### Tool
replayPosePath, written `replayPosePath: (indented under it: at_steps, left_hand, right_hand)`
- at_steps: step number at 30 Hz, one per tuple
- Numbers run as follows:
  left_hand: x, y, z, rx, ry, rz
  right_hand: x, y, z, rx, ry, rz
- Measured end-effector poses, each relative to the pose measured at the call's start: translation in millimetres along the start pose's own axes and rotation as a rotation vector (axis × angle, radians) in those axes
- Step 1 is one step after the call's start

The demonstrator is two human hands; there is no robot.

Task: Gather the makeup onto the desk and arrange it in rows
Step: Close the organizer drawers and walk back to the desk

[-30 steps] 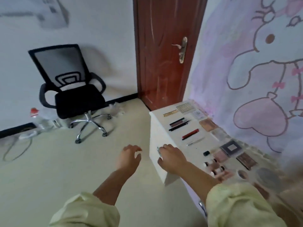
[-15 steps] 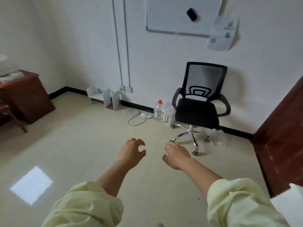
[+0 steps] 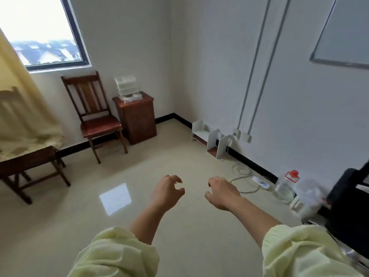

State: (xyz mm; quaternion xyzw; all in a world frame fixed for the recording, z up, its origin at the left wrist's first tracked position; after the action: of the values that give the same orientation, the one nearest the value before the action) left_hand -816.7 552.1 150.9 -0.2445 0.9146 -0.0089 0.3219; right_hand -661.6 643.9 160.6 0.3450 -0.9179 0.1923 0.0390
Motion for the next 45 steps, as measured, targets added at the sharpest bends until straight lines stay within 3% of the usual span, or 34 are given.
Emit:
replayPosePath:
  at_steps: [11,25,45]
  left_hand:
    - [64.6,194.7,-92.0,-0.157,0.055,-0.22]
    - [161.8,522.6,-255.1,-0.233,0.083,-0.274]
    - [329.8,980.8,-444.0,-0.371,-0.047,-0.44]
  right_hand:
    - [58.9,242.6,-70.0,0.042,-0.133,-0.17]
    - [166.7,602.7,-192.2,-0.016,-0.127,-0.255]
    - [305.7,1118.3,-322.2,0.067,-0.144,-0.397]
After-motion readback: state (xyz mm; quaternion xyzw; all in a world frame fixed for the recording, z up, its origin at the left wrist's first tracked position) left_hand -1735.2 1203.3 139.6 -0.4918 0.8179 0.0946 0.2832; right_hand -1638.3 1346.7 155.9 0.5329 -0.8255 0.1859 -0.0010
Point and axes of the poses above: each hand's wrist, its own y-axis towards the middle knuckle, its own z-axis out of the palm, x = y × z, the point moved 6 cm from there along y, towards the middle knuckle, and after that the axes turned 10 degrees about x, right-handed, at the moved point
